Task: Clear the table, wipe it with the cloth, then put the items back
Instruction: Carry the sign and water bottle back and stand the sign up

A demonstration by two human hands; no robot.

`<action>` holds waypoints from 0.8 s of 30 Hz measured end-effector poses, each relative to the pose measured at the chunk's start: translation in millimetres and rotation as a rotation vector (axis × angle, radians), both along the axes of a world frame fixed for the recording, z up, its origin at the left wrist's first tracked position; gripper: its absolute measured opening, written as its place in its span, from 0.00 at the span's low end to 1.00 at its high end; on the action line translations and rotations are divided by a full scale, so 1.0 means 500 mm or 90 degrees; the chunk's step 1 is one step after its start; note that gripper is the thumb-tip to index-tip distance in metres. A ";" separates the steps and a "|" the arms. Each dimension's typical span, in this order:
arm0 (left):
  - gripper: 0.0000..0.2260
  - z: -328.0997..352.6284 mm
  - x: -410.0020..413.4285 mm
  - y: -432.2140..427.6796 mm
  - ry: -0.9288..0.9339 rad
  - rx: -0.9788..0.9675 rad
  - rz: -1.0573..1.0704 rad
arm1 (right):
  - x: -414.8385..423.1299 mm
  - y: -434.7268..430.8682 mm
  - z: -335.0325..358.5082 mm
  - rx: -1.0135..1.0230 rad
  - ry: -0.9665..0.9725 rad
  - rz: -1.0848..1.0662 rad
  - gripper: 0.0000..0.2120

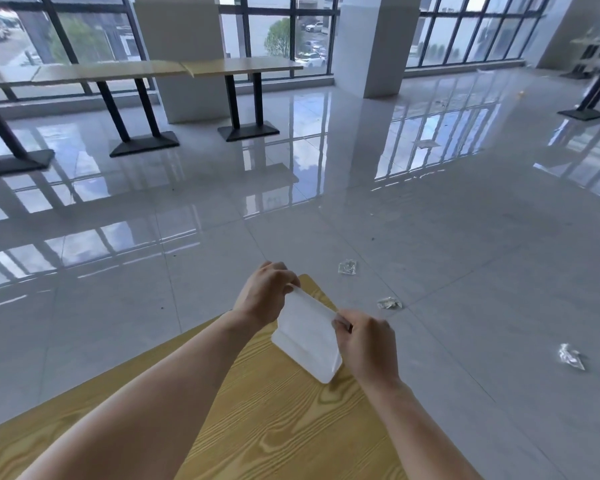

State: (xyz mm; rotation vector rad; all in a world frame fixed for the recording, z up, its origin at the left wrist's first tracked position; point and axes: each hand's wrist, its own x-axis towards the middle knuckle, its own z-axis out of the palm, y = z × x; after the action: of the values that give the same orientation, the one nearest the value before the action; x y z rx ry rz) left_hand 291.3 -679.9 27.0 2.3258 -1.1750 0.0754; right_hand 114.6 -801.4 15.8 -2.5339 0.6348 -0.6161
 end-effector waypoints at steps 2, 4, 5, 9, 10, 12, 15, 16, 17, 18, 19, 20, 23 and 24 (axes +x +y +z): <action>0.08 -0.007 0.001 -0.009 -0.007 0.000 -0.003 | -0.001 0.000 -0.001 -0.001 0.004 0.000 0.21; 0.07 -0.011 0.001 -0.017 -0.011 -0.002 -0.005 | -0.001 0.002 0.001 -0.004 0.000 0.002 0.24; 0.07 -0.012 0.002 -0.021 -0.011 -0.005 -0.005 | -0.001 0.004 0.003 -0.007 -0.004 0.003 0.25; 0.09 -0.015 0.006 -0.041 0.018 -0.016 -0.004 | 0.002 0.003 -0.003 -0.009 -0.013 -0.008 0.23; 0.10 -0.015 0.005 -0.044 0.033 -0.025 0.003 | 0.003 -0.001 -0.009 -0.006 -0.014 -0.019 0.21; 0.13 -0.018 0.002 -0.042 0.066 -0.042 0.035 | 0.004 -0.005 -0.022 0.000 -0.026 -0.044 0.15; 0.20 -0.030 -0.002 -0.027 0.151 -0.047 0.104 | -0.002 -0.004 -0.029 0.016 -0.034 -0.040 0.04; 0.21 -0.032 -0.001 -0.023 0.194 -0.056 0.114 | -0.006 -0.004 -0.033 0.021 -0.032 -0.033 0.06; 0.20 -0.031 -0.001 -0.021 0.232 -0.066 0.117 | -0.010 -0.004 -0.037 0.021 -0.026 -0.029 0.06; 0.20 -0.028 0.001 -0.022 0.261 -0.074 0.118 | -0.013 -0.002 -0.038 0.018 -0.024 -0.030 0.05; 0.19 -0.022 0.003 -0.025 0.284 -0.079 0.119 | -0.014 0.000 -0.041 0.013 -0.024 -0.034 0.05; 0.19 -0.015 0.006 -0.031 0.306 -0.084 0.121 | -0.015 0.001 -0.042 0.006 -0.026 -0.042 0.05; 0.18 -0.005 0.019 -0.049 0.336 -0.079 0.129 | -0.004 -0.001 -0.043 0.000 -0.023 -0.046 0.12; 0.19 -0.005 0.025 -0.055 0.336 -0.074 0.134 | 0.001 -0.004 -0.043 0.000 -0.023 -0.043 0.14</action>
State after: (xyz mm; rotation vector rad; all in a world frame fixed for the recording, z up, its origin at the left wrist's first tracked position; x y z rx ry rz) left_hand 303.6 -707.6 24.3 2.1671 -0.6469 -0.3642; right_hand 115.4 -803.5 -5.6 -2.5040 0.7088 -0.6842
